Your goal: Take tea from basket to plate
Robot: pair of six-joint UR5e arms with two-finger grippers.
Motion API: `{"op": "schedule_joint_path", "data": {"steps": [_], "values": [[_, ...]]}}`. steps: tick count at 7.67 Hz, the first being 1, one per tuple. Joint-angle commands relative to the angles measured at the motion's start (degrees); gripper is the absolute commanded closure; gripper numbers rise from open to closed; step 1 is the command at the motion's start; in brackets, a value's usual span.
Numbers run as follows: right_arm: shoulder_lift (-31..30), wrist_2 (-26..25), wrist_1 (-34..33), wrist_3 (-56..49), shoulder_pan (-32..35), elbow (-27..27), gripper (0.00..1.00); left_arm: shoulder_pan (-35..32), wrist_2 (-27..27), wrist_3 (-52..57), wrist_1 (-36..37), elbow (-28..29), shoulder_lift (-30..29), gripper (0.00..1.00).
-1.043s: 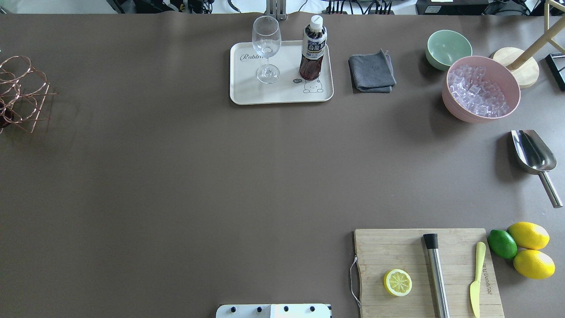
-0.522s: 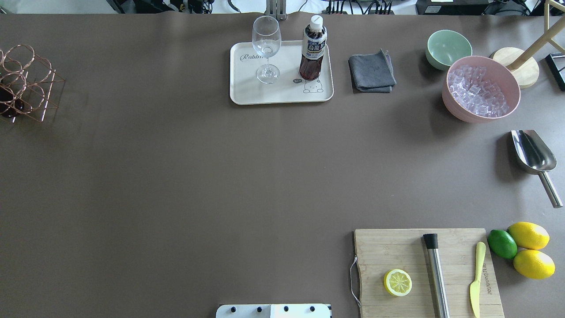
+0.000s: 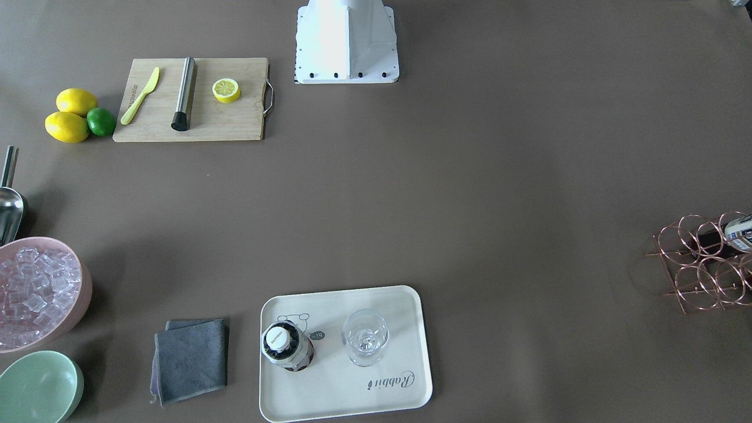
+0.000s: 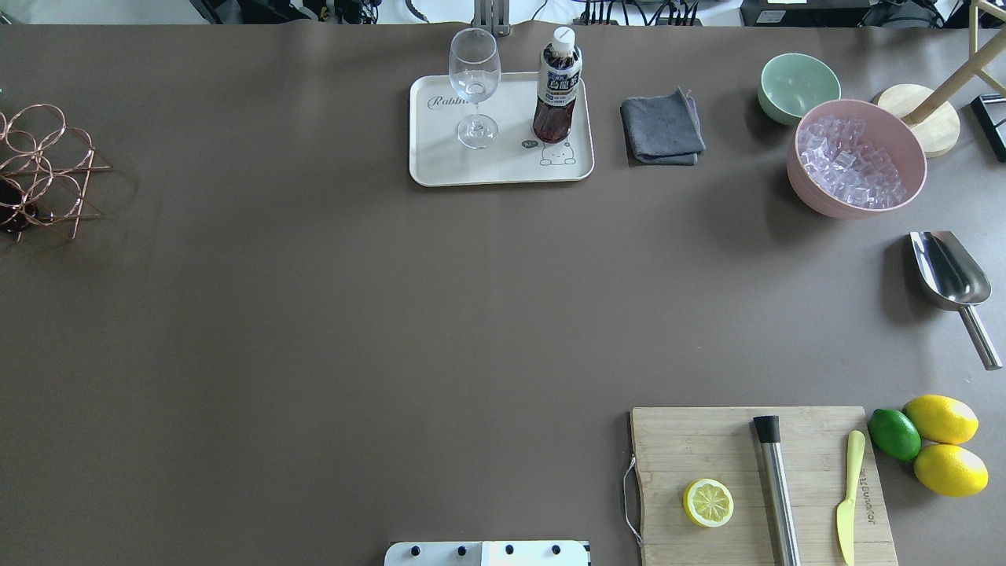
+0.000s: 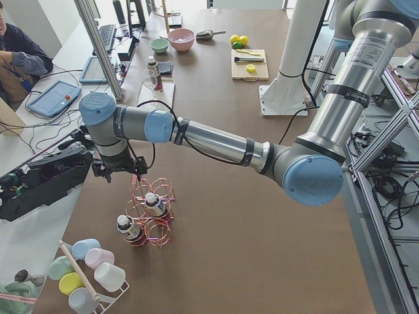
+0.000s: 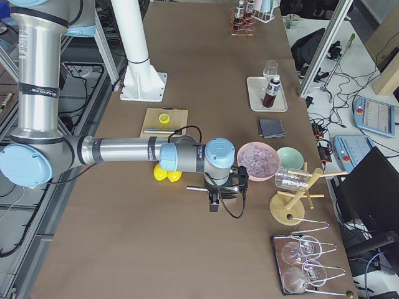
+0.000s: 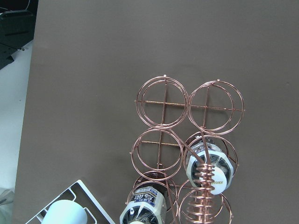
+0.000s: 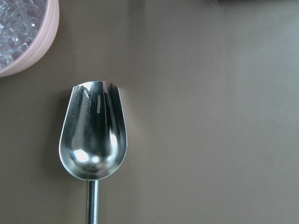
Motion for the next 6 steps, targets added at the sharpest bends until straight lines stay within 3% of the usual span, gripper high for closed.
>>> {"op": "schedule_joint_path", "data": {"steps": [1, 2, 4, 6], "values": [[0.0, -0.1, 0.0, 0.0, 0.0, 0.1, 0.00, -2.8, -0.3, -3.7, 6.6, -3.7, 0.7, 0.02], [0.0, -0.1, 0.0, 0.0, 0.0, 0.1, 0.00, -4.3, -1.6, -7.9, 9.3, -7.1, 3.6, 0.02], [-0.1, 0.0, 0.0, -0.1, 0.1, 0.2, 0.00, -5.8, -2.4, -26.5, 9.0, -18.5, 17.4, 0.02], [-0.1, -0.1, 0.0, 0.0, 0.1, 0.3, 0.00, -5.8, -2.4, -38.3, 8.8, -18.8, 22.9, 0.02]]}}
